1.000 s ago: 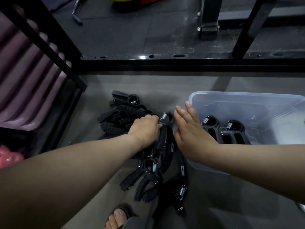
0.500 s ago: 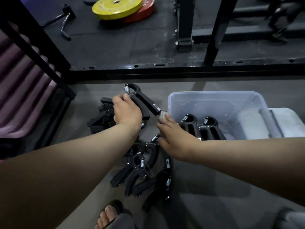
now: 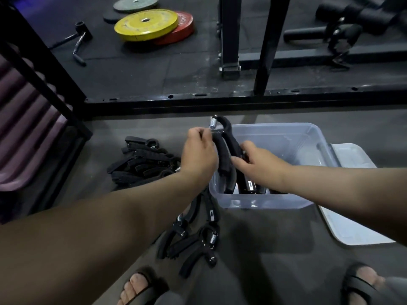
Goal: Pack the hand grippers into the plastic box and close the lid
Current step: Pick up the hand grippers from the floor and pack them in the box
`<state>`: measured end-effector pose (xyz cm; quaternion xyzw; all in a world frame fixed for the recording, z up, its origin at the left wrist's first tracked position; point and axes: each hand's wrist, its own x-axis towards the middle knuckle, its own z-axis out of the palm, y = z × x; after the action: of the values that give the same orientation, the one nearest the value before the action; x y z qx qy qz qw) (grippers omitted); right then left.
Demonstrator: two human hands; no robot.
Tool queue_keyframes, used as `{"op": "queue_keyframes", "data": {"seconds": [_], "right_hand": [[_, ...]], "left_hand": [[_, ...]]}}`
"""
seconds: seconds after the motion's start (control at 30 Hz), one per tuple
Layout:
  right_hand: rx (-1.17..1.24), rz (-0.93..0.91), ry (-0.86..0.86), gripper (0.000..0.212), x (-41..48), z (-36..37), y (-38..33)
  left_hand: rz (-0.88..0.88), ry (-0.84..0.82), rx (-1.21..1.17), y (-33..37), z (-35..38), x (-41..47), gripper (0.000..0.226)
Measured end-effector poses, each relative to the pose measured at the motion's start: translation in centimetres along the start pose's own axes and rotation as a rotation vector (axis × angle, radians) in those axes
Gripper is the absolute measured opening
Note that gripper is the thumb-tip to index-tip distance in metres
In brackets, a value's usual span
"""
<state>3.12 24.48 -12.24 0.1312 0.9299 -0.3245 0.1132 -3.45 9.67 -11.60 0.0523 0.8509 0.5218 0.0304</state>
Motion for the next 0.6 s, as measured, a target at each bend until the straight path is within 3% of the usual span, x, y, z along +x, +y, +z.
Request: {"op": "queue_keyframes", "data": {"seconds": [0.17, 0.3, 0.37, 0.47, 0.6], "right_hand": [[0.021, 0.047, 0.051, 0.029, 0.9, -1.4, 2.3], [-0.134, 0.15, -0.05, 0.031, 1.8, -2.8, 5.4], [-0.165, 0.22, -0.092, 0.028, 2.1, -3.1, 7.0], [-0.201, 0.305, -0.155, 0.023, 2.1, -2.9, 9.0], [-0.275, 0.415, -0.254, 0.039, 2.2, -2.3, 10.6]], "left_hand": [[0.078, -0.185, 0.074, -0.2, 2.6, -0.6, 0.019], [0.266, -0.249, 0.584, -3.1, 3.0, 0.4, 0.044], [0.339, -0.33, 0.7, -4.6, 2.9, 0.7, 0.051], [0.389, -0.38, 0.769, -5.9, 2.7, 0.9, 0.056], [0.355, -0.402, 0.738, -5.3, 3.1, 0.9, 0.059]]}}
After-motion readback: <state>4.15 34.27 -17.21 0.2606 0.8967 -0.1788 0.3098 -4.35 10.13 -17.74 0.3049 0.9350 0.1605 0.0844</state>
